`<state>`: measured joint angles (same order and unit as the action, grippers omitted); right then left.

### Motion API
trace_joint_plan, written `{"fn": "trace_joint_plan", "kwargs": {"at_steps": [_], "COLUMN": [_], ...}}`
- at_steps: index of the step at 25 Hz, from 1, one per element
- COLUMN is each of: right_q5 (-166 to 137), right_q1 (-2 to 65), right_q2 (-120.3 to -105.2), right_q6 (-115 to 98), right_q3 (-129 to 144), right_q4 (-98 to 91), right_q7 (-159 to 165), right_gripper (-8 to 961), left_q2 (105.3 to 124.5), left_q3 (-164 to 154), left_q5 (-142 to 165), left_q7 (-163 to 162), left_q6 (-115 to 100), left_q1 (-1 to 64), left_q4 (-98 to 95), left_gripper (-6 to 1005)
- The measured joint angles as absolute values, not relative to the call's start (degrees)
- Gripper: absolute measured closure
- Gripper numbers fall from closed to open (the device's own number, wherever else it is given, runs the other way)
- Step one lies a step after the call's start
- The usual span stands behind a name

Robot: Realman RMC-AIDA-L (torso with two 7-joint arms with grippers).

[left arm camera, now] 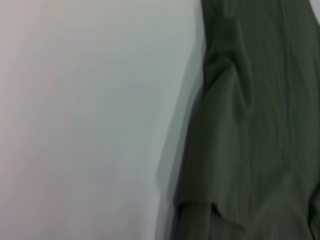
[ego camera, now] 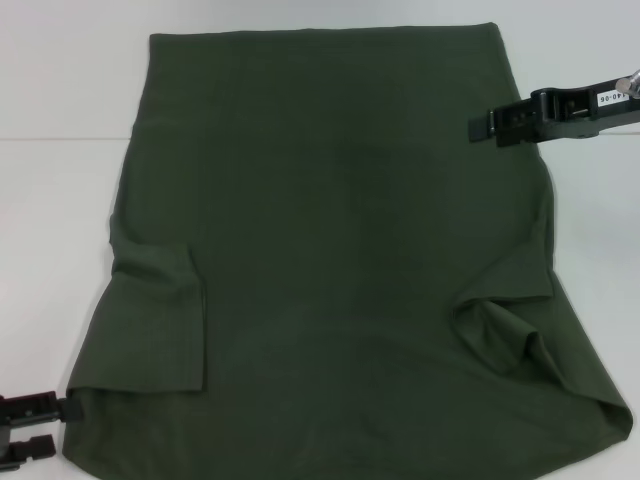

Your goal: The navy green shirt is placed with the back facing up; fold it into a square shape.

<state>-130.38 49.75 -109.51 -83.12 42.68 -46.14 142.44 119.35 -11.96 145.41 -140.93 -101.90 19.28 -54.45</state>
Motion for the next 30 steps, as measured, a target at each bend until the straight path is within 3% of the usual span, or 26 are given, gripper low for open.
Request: {"fn": "trace_joint_plan", "kwargs": {"at_steps": [30], "right_q5": [-130.60], "right_q1": [49.57], "right_q2": [-109.46], "right_q6": [-83.41], "right_q3": [42.36], "right_q4": [-45.65], "right_q7": [142.30], "right_gripper": [314], "left_q2": [119.62], "left_q3": [-16.68], "left_q5": [145.00], "left_q7": [-141.72], "left_q6": [-95.39], "left_q1": [23.60], "left_q4": [-48.10], "left_gripper": [237]}}
